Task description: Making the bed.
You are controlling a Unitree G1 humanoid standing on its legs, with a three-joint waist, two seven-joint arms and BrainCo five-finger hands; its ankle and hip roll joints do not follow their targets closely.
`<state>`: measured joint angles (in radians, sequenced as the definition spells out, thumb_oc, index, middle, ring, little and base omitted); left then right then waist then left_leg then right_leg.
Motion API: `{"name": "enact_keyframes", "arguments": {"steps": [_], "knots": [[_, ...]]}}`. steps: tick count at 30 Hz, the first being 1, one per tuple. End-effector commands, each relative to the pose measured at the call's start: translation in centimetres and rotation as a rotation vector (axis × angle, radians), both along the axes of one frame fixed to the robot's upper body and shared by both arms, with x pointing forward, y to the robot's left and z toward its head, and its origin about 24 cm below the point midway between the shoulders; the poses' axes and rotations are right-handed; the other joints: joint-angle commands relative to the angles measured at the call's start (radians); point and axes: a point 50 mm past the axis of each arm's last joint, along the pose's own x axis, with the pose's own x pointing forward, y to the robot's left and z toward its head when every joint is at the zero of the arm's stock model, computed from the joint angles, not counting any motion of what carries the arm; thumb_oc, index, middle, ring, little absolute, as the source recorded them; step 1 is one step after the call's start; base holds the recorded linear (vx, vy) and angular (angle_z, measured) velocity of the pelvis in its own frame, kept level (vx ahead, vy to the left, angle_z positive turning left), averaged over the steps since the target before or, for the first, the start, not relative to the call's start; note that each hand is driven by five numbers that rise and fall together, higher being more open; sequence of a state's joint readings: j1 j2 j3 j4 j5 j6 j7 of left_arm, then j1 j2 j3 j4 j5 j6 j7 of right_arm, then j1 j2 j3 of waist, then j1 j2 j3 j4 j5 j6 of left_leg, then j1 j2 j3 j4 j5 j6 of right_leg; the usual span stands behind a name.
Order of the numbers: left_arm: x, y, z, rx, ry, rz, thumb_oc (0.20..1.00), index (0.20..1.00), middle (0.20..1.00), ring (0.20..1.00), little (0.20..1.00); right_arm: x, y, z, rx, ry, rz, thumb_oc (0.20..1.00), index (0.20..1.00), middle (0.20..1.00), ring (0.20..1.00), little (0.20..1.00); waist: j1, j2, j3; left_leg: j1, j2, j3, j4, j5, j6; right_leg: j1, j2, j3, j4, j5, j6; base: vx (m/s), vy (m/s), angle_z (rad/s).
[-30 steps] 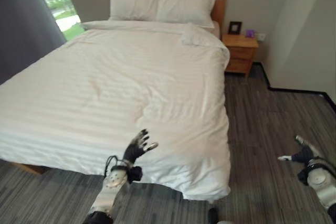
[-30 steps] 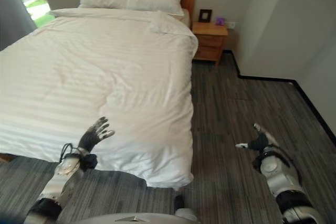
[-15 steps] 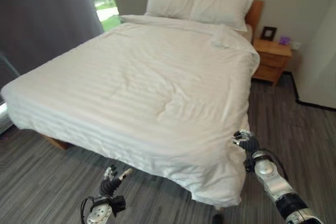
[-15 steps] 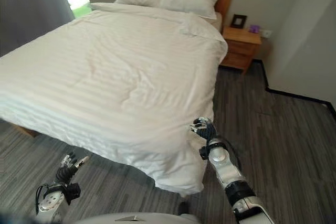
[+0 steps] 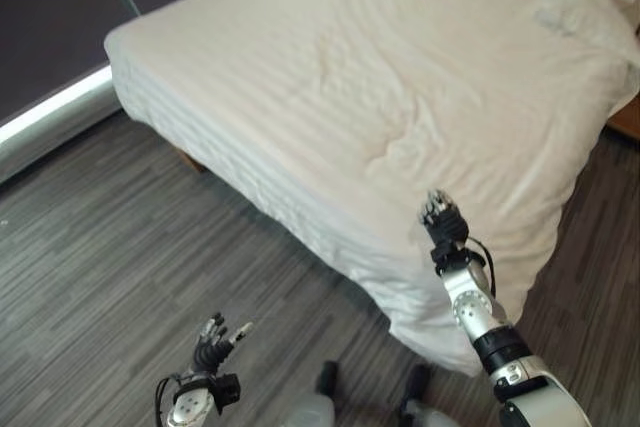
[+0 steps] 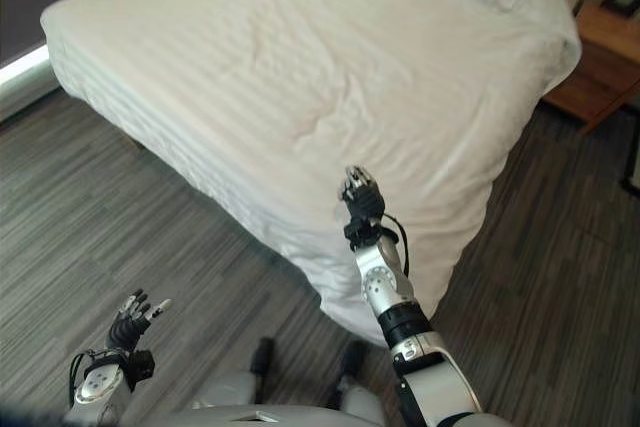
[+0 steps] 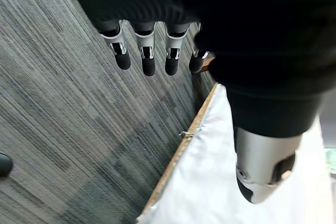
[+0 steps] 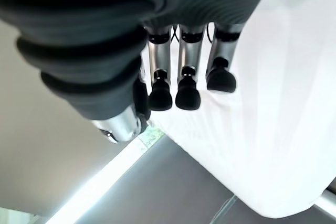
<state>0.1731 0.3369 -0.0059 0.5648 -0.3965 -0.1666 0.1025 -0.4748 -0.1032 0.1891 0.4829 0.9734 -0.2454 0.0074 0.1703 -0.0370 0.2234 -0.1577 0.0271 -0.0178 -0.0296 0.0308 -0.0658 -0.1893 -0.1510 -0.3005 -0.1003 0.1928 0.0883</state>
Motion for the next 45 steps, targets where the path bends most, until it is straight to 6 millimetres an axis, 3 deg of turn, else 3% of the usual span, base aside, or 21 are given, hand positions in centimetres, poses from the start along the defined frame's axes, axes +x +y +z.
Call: {"name": "enact_keyframes", "arguments": {"steps": [1,3,5,8,11,14,16,20,26,27,28,29,34,36,39,40,41,42,43,44,45], "knots": [[3.3,0.3,2.3,0.001,-0.163,-0.009,1.000,1.000,1.000,1.000,1.000,1.5,-2.4,3.2,-0.045,-0.115,-0.099,0.200,0.200,0.200,0.200,0.200,0.000,0.060,0.032,-0.035,0.024,0.040,-0.058,0.024,-0.001,0.025,-0.014,0.080,0.013,-0.141,0.042,-0.05,0.005,0.00],[3.5,0.2,2.4,-0.003,-0.173,-0.009,1.000,1.000,1.000,1.000,1.000,1.8,-2.8,2.8,-0.102,-0.085,-0.111,0.200,0.200,0.200,0.200,0.200,-0.001,0.067,0.037,-0.055,0.028,0.048,-0.058,0.028,-0.003,0.002,-0.012,0.086,0.013,-0.137,0.041,-0.05,0.011,-0.01],[3.8,-0.2,2.3,-0.020,-0.181,-0.011,1.000,1.000,1.000,1.000,1.000,2.1,-3.6,0.9,-0.218,0.013,-0.124,0.200,0.200,0.200,0.200,0.200,-0.006,0.073,0.045,-0.075,0.035,0.064,-0.058,0.031,-0.004,-0.023,-0.008,0.099,0.013,-0.134,0.043,-0.05,0.007,-0.08],[3.9,-1.4,1.8,-0.046,-0.161,-0.049,1.000,1.000,1.000,1.000,1.000,0.7,-4.9,-4.2,-0.370,0.236,-0.136,0.200,0.200,0.200,0.200,0.200,-0.018,0.077,0.043,-0.076,0.040,0.082,-0.058,0.028,0.001,-0.037,-0.001,0.119,0.013,-0.136,0.041,0.00,0.000,-0.21],[4.0,-2.1,1.5,-0.058,-0.144,-0.084,1.000,1.000,1.000,1.000,1.000,-1.4,-6.4,-7.6,-0.402,0.363,-0.156,0.200,0.200,0.200,0.200,0.200,-0.041,0.076,0.034,-0.061,0.037,0.094,-0.058,0.016,0.005,-0.028,0.000,0.127,0.013,-0.141,0.040,0.01,0.002,-0.34],[3.9,-2.5,1.3,-0.065,-0.125,-0.121,1.000,1.000,1.000,1.000,1.000,-4.7,-8.9,-11.0,-0.435,0.498,-0.180,0.200,0.200,0.200,0.200,0.200,-0.078,0.065,0.014,-0.034,0.035,0.109,-0.058,0.000,0.012,-0.015,-0.003,0.135,0.013,-0.144,0.041,0.02,0.005,-0.05],[3.7,-2.8,1.2,-0.077,-0.112,-0.137,1.000,1.000,1.000,1.000,1.000,-8.5,-11.4,-14.1,-0.436,0.647,-0.221,0.200,0.200,0.200,0.200,0.200,-0.117,0.046,-0.007,0.007,0.037,0.125,-0.058,-0.025,0.017,0.011,0.001,0.144,0.013,-0.151,0.044,0.07,0.013,-0.25],[3.3,-3.0,1.3,-0.102,-0.111,-0.132,1.000,1.000,1.000,1.000,1.000,-13.2,-14.6,-16.4,-0.291,0.784,-0.379,0.200,0.200,0.200,0.200,0.200,-0.168,0.025,-0.040,0.070,0.040,0.151,-0.058,-0.054,0.023,0.054,0.006,0.165,0.013,-0.156,0.052,0.08,0.026,-0.32],[3.6,-3.4,2.3,-0.115,-0.172,-0.120,1.000,1.000,1.000,1.000,1.000,-15.7,-17.4,-15.7,-0.285,0.756,-0.496,0.200,0.200,0.200,0.200,0.200,-0.214,0.004,-0.082,0.150,0.039,0.191,-0.058,-0.085,0.032,0.105,0.004,0.197,0.013,-0.155,0.065,0.04,0.040,-0.40],[3.8,-3.3,3.0,-0.102,-0.206,-0.122,1.000,1.000,1.000,1.000,1.000,-15.9,-17.6,-15.2,-0.328,0.736,-0.490,0.555,0.555,0.555,0.555,0.555,-0.220,0.000,-0.087,0.161,0.038,0.198,-0.058,-0.090,0.034,0.111,0.003,0.203,0.013,-0.154,0.069,0.01,0.050,-0.24],[3.8,-3.3,3.0,-0.102,-0.206,-0.122,1.000,1.000,1.000,1.000,1.000,-15.9,-17.6,-15.2,-0.328,0.736,-0.490,0.740,0.740,0.740,0.740,0.740,-0.220,0.000,-0.087,0.162,0.038,0.198,-0.058,-0.090,0.034,0.112,0.003,0.203,0.013,-0.154,0.069,0.00,0.060,-0.14],[4.3,-3.3,4.4,-0.075,-0.271,-0.135,1.000,1.000,1.000,1.000,1.000,-16.1,-17.5,-14.5,-0.404,0.704,-0.461,1.000,1.000,1.000,1.000,1.000,-0.229,-0.005,-0.096,0.179,0.035,0.209,-0.058,-0.097,0.036,0.121,0.000,0.208,0.013,-0.150,0.074,-0.01,0.066,-0.18],[5.4,-3.7,7.8,0.005,-0.423,-0.198,1.000,1.000,1.000,1.000,1.000,-15.9,-16.4,-11.5,-0.609,0.531,-0.376,1.000,1.000,1.000,1.000,1.000,-0.257,-0.018,-0.101,0.204,0.022,0.234,-0.058,-0.110,0.046,0.132,-0.012,0.220,0.013,-0.134,0.090,-0.03,0.064,-0.07],[5.4,-3.7,7.8,0.005,-0.422,-0.198,1.000,1.000,1.000,1.000,1.000,-15.9,-16.4,-11.5,-0.609,0.533,-0.375,1.000,1.000,1.000,1.000,1.000,-0.256,-0.018,-0.101,0.205,0.021,0.235,-0.058,-0.111,0.046,0.132,-0.012,0.221,0.013,-0.134,0.091,-0.04,0.021,-0.13],[6.6,-4.3,10.9,0.107,-0.543,-0.288,1.000,1.000,1.000,1.000,1.000,-15.0,-15.2,-7.7,-0.856,0.350,-0.343,1.000,1.000,1.000,1.000,1.000,-0.299,-0.009,-0.069,0.224,0.031,0.290,-0.058,-0.115,0.060,0.122,-0.005,0.224,0.053,-0.111,0.109,-0.17,0.036,-0.21],[6.9,-4.5,11.3,0.132,-0.553,-0.310,1.000,1.000,1.000,1.000,1.000,-14.6,-14.9,-7.1,-0.878,0.313,-0.337,1.000,1.000,1.000,1.000,1.000,-0.294,0.001,-0.060,0.227,0.042,0.319,-0.058,-0.109,0.061,0.120,-0.010,0.172,0.091,-0.135,0.096,-0.21,0.018,-0.32],[6.9,-4.5,11.3,0.133,-0.554,-0.310,1.000,1.000,1.000,1.000,1.000,-14.6,-14.8,-7.1,-0.878,0.312,-0.337,1.000,1.000,1.000,1.000,1.000,-0.293,-0.001,-0.060,0.225,0.041,0.320,-0.058,-0.106,0.060,0.116,-0.010,0.173,0.093,-0.134,0.094,-0.23,0.019,-0.64],[7.4,-4.8,11.8,0.155,-0.567,-0.342,1.000,1.000,1.000,1.000,1.000,-14.0,-14.2,-6.2,-0.916,0.259,-0.319,1.000,1.000,1.000,1.000,1.000,-0.280,0.011,-0.055,0.230,0.060,0.371,-0.058,-0.093,0.057,0.138,-0.027,0.050,0.154,-0.188,0.069,-0.15,0.023,-1.09],[7.4,-4.9,11.8,0.158,-0.563,-0.351,1.000,1.000,1.000,1.000,1.000,-13.7,-13.8,-6.1,-0.925,0.241,-0.306,1.000,1.000,1.000,1.000,1.000,-0.272,0.018,-0.060,0.240,0.069,0.387,-0.058,-0.101,0.052,0.161,-0.037,0.005,0.191,-0.223,0.071,-0.21,0.012,-1.14],[7.5,-4.9,11.8,0.159,-0.564,-0.351,1.000,1.000,1.000,1.000,1.000,-13.7,-13.8,-6.0,-0.925,0.239,-0.307,1.000,1.000,1.000,1.000,1.000,-0.272,0.015,-0.055,0.233,0.068,0.402,-0.058,-0.081,0.056,0.152,-0.039,-0.004,0.194,-0.211,0.061,-0.15,-0.018,-1.06],[7.5,-5.2,11.5,0.164,-0.541,-0.370,1.000,1.000,1.000,1.000,1.000,-13.1,-13.2,-5.4,-0.944,0.196,-0.285,1.000,1.000,1.000,1.000,1.000,-0.258,0.022,-0.070,0.241,0.082,0.446,-0.056,-0.084,0.054,0.188,-0.059,-0.076,0.257,-0.253,0.058,-0.21,-0.066,-1.33]]}}
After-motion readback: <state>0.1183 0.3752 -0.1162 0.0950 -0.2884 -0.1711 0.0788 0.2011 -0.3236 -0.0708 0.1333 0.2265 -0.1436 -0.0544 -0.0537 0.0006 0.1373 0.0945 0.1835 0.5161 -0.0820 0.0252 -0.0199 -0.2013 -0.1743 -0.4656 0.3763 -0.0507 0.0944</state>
